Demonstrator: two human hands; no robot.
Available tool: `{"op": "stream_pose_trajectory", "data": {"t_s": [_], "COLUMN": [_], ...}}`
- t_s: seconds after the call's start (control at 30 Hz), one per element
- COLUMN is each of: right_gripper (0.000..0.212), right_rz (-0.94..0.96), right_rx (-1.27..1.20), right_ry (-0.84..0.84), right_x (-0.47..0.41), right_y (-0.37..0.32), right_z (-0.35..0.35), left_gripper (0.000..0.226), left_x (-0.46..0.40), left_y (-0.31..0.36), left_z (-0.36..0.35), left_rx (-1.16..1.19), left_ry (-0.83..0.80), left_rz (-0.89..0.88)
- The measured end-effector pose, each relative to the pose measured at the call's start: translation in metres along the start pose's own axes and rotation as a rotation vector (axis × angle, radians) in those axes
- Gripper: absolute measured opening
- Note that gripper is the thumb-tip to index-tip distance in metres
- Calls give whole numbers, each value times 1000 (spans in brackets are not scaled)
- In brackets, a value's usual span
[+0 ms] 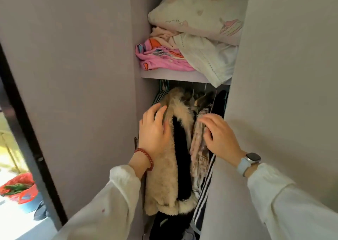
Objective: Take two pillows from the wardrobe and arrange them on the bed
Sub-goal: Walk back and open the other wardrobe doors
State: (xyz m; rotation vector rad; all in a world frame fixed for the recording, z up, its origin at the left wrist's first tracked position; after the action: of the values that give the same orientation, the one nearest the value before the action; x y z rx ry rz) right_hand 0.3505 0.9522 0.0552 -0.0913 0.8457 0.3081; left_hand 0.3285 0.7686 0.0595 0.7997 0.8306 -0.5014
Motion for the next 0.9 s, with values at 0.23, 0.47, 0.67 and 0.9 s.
{"op": "stream_pose_trajectory", "data": {"t_s": [0.23,0.47,0.67,0.9], "right_gripper": [38,42,44,41], "right_rz": [-252,-428,-604,-694], "right_rx": [195,295,328,248], "right_ry": [114,91,57,107], "right_x": [-20,17,55,99], "right_y": [98,121,103,55], "right_z": [52,43,32,54], "left_gripper": [47,72,67,68], "left_x": [-84,-89,-96,-46], "left_y": [55,67,68,102], "left_z": [-115,-210,-210,-155], "left_rx": [293,583,840,1138], "left_ry": [-200,-448,-514,-652], "left_rz": [-179,-145,-122,-288]}}
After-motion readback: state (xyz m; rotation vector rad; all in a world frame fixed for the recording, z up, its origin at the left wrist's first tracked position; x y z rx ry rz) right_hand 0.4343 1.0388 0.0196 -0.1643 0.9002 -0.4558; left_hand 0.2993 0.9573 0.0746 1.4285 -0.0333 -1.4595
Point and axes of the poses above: each hand's wrist, its own x-axis away from the middle knuckle, its own z-axis out of the back of the hand, y = z × x, the point moved 6 cm from there along -x, towards the middle knuckle, and after that the axes turned 11 degrees about x, right-handed, at the moved point
